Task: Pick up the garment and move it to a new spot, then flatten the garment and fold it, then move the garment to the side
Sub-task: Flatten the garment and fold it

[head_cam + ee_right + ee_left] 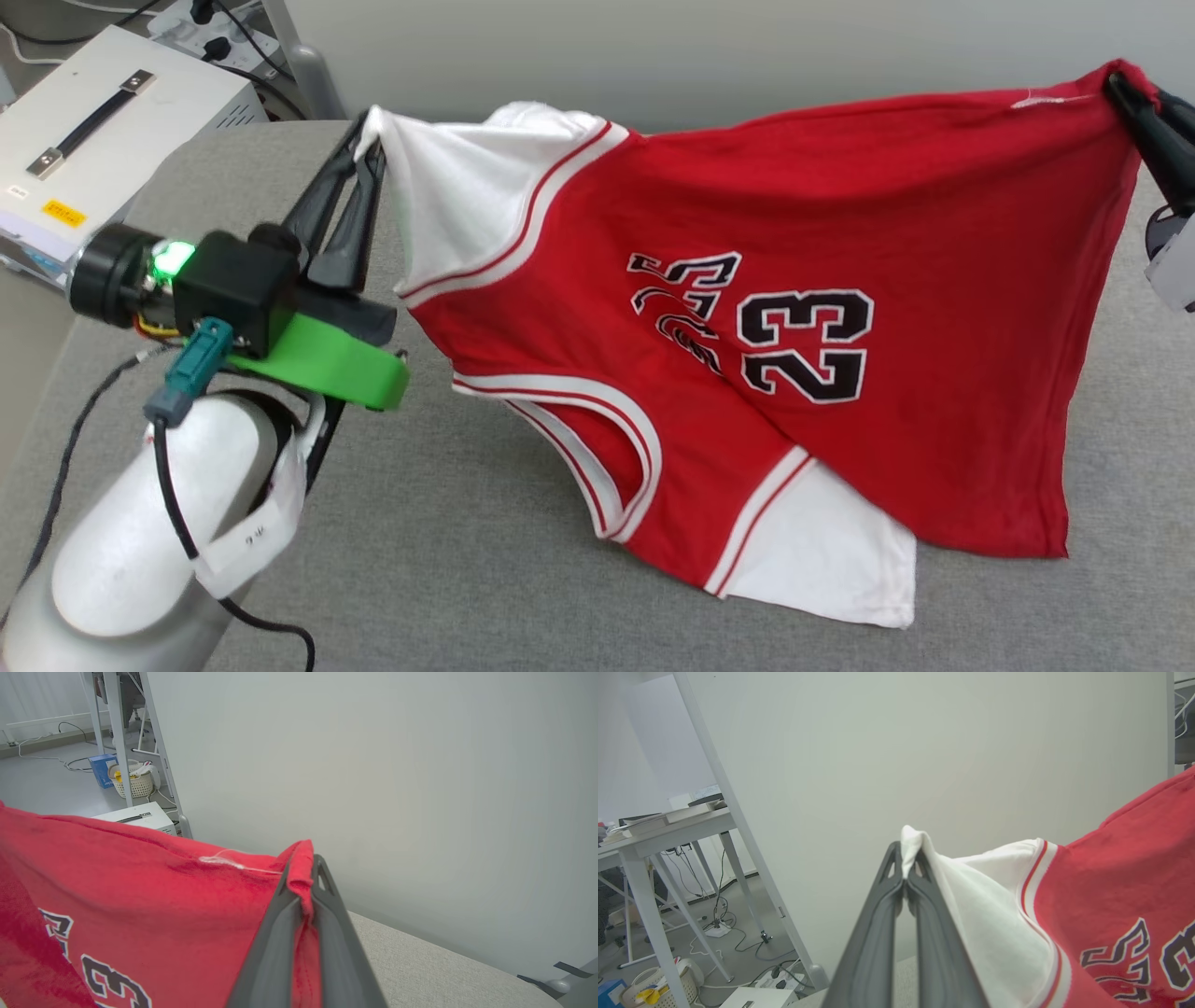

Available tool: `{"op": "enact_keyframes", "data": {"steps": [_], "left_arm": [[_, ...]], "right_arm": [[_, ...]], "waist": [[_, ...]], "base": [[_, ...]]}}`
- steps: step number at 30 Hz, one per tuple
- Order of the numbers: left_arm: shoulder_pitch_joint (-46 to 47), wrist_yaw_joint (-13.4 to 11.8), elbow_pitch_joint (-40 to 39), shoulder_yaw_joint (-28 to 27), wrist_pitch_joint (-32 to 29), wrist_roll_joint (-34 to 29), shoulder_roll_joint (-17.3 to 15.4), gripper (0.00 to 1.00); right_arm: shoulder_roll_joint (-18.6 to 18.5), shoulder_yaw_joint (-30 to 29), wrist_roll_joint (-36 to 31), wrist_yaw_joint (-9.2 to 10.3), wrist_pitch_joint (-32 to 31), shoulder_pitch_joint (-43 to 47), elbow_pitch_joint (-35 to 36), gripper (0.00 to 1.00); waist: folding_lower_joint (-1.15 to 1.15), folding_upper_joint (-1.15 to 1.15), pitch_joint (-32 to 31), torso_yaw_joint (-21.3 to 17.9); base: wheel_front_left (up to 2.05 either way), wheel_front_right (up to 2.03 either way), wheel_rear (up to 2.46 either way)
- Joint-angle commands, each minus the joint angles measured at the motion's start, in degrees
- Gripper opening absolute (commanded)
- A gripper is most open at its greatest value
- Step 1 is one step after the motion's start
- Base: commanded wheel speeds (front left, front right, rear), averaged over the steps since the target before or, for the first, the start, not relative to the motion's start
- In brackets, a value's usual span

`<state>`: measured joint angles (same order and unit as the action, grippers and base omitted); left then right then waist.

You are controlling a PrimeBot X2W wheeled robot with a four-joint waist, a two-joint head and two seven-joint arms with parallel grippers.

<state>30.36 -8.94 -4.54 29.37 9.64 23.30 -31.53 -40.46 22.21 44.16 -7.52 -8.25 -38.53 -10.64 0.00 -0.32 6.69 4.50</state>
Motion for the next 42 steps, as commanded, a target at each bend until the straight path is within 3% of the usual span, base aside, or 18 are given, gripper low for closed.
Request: {"op": "enact_keyframes", "data": {"steps": [1,10,20,33,42], "left_arm": [[2.78,0.66,-0.16,-0.41,-0.45,-0.18,-0.44,0.0],[19.69,5.36,2.72,-1.28,-2.73,-0.61,0.76,0.0],[46.2,11.67,11.77,-1.87,-4.79,-2.35,3.7,0.0],[77.13,15.47,28.24,-2.28,-2.66,-3.34,6.77,0.0],[83.04,16.19,36.83,-0.02,0.66,-2.32,7.23,0.0]], "right_arm": [[0.74,-1.24,-1.0,0.03,0.27,0.51,0.94,0.0],[4.2,-8.62,-7.03,0.03,-2.57,-4.86,4.93,0.0],[6.11,-13.29,-14.28,0.03,-5.83,-25.27,1.94,0.0],[8.03,-8.3,-20.32,0.03,-4.19,-56.12,-11.58,0.0],[9.62,-2.77,-20.57,0.03,-0.78,-64.66,-20.54,0.0]], "waist": [[0.0,0.32,0.36,-1.18],[0.0,0.32,7.06,-3.06],[0.0,0.32,18.78,-3.8],[0.0,0.32,28.4,-4.07],[0.0,0.32,31.61,-3.63]], "base": [[0.0,0.0,0.0],[0.0,0.0,0.0],[0.0,0.0,0.0],[0.0,0.0,0.0],[0.0,0.0,0.0]]}}
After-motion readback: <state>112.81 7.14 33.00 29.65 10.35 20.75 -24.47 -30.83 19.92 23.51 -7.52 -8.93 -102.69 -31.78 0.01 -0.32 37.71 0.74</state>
